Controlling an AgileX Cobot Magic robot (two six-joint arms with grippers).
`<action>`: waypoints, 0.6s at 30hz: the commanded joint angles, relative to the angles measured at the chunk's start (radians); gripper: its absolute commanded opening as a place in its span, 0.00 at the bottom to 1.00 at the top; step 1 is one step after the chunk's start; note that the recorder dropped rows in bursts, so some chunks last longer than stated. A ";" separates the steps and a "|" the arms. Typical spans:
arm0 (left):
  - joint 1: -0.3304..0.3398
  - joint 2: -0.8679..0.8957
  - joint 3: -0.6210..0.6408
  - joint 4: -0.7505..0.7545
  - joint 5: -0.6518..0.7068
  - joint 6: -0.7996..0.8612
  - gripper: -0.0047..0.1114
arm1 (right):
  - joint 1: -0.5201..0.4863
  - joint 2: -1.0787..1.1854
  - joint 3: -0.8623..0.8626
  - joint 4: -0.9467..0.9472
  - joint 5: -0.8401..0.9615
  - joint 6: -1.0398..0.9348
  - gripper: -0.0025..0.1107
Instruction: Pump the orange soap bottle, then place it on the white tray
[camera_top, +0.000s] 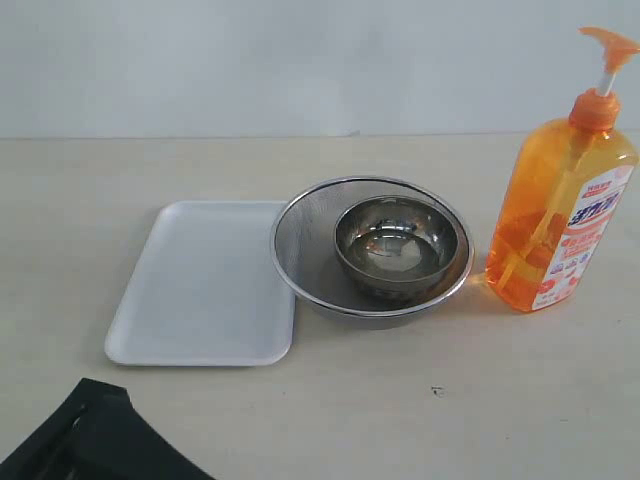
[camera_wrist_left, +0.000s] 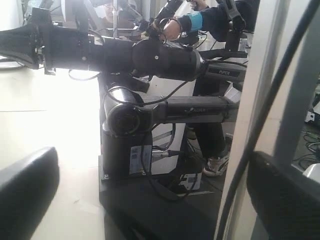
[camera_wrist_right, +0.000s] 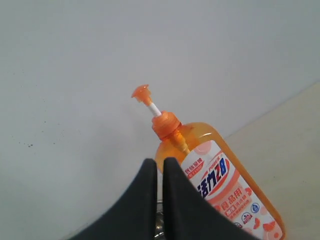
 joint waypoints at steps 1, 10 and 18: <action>-0.005 -0.007 0.005 -0.018 -0.027 -0.009 0.85 | 0.000 -0.004 -0.005 -0.011 0.017 -0.029 0.02; -0.005 -0.007 0.005 -0.047 -0.027 -0.047 0.85 | 0.000 -0.004 -0.005 -0.011 -0.021 -0.024 0.02; -0.005 -0.007 0.005 -0.162 -0.027 -0.044 0.85 | 0.000 -0.004 -0.005 -0.011 -0.068 -0.024 0.02</action>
